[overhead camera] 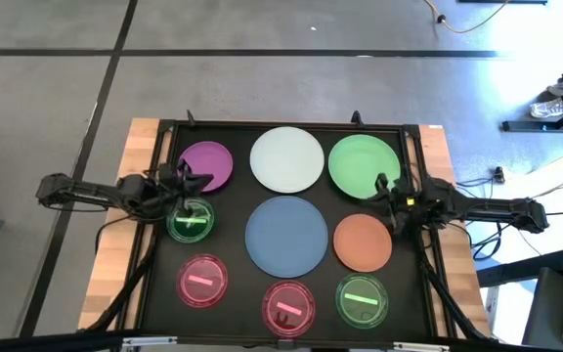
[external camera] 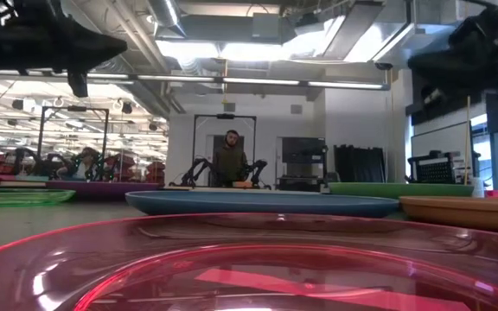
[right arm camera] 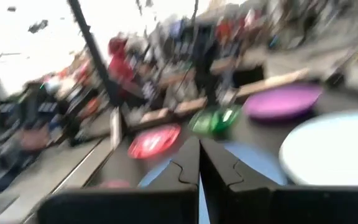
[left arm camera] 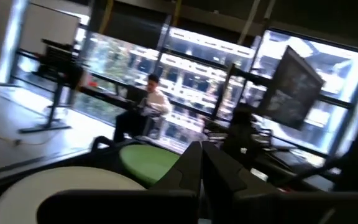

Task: Stack plastic plates
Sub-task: Stack the white plate on top of the blue plate

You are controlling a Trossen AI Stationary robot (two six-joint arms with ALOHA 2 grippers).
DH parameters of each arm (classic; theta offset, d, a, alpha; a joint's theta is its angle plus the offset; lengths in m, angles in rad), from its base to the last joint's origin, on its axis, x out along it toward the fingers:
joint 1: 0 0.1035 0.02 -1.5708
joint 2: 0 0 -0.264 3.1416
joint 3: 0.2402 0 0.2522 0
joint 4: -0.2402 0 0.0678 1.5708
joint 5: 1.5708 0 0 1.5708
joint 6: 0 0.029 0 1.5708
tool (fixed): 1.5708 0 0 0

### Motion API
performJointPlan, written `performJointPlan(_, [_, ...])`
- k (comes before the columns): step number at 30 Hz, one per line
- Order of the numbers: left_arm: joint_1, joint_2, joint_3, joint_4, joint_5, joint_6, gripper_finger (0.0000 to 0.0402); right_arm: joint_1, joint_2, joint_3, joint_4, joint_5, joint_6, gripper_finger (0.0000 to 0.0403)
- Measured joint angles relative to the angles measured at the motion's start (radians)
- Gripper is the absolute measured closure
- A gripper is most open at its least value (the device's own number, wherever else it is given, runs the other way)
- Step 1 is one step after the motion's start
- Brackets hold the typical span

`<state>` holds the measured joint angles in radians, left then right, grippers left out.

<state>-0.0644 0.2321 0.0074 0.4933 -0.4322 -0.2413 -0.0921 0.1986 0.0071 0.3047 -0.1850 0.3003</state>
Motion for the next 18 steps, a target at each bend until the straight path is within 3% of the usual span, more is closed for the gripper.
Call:
performJointPlan(4, [0.048,0.111,0.000,0.114,-0.001,0.007,0.0395,0.000,0.000,0.000,0.075,0.046,-0.039,0.0398])
performJointPlan(8, [0.094,0.264,0.036,0.191,0.063,-0.019,0.0395,0.000,0.000,0.000,0.033,0.049,-0.066,0.0398])
performJointPlan(14, [0.112,0.553,0.173,0.191,0.090,-0.005,0.0395,0.000,0.006,0.000,0.013,0.184,-0.102,0.0398])
performJointPlan(18, [0.110,0.741,0.282,0.195,0.093,0.088,0.0395,0.000,0.007,0.000,0.010,0.180,-0.099,0.0398])
